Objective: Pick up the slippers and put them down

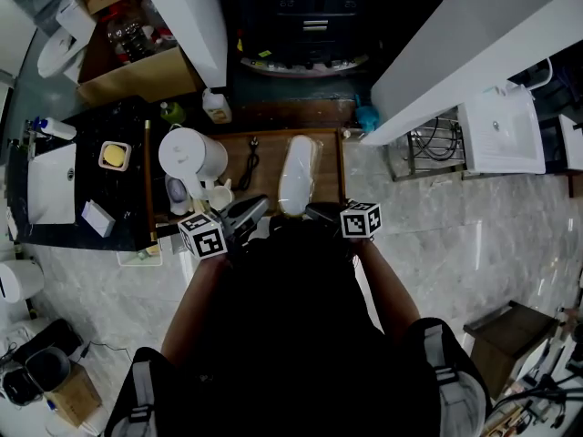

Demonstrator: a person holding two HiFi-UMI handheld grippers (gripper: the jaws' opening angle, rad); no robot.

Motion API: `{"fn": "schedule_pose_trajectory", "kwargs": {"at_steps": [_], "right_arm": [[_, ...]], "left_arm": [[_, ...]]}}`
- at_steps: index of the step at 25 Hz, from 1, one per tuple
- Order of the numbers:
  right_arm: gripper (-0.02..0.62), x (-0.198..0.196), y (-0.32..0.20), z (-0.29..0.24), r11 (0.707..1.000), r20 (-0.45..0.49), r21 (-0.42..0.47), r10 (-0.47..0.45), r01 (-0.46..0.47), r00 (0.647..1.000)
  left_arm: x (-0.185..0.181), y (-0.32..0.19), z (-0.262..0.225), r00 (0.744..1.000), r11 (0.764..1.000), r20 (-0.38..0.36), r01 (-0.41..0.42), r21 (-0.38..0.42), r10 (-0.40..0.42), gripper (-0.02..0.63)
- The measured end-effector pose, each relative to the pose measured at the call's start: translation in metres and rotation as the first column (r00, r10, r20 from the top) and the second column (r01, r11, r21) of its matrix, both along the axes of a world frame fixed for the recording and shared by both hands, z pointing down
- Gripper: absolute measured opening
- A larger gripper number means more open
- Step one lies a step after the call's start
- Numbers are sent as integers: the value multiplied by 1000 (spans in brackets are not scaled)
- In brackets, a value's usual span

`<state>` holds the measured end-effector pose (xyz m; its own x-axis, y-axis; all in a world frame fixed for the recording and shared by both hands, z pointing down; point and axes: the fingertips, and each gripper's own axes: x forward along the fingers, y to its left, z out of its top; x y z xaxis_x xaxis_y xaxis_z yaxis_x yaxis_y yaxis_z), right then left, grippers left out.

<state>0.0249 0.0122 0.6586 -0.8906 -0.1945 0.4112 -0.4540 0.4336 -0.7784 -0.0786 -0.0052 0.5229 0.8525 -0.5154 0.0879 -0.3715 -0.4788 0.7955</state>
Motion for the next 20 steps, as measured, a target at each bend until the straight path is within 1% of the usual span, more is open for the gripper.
{"fn": "schedule_pose_trajectory", "kwargs": {"at_steps": [2,4,6,12,14,18,20], "right_arm": [[37,2,-3,4,1000,-10,-2,-2,2,1000],[37,3,-5,7,1000,-17,-3,-3,3,1000],[51,3,-6,10,1000,-24,-7,-2,1,1000],[58,6,-12,21,1000,-50,-26,-13,12,999],[71,8,-17,26,1000,-64,-31,-3,1,998],[98,18,-25,37,997,-81,-64,48,-53,996],[110,21,-27,44,995,-96,-80,56,-64,994]], "left_arm": [[0,-1,2,1000,1000,3,8,-5,-8,12],[-1,-2,2,1000,1000,4,18,-9,-18,12],[-2,-1,2,1000,1000,5,26,-12,-26,12],[-4,0,0,999,999,13,42,-15,-42,12],[-5,0,0,999,999,13,50,-16,-50,12],[-4,2,-1,998,998,14,60,-19,-60,12],[-4,2,0,998,998,12,64,-25,-64,12]]}}
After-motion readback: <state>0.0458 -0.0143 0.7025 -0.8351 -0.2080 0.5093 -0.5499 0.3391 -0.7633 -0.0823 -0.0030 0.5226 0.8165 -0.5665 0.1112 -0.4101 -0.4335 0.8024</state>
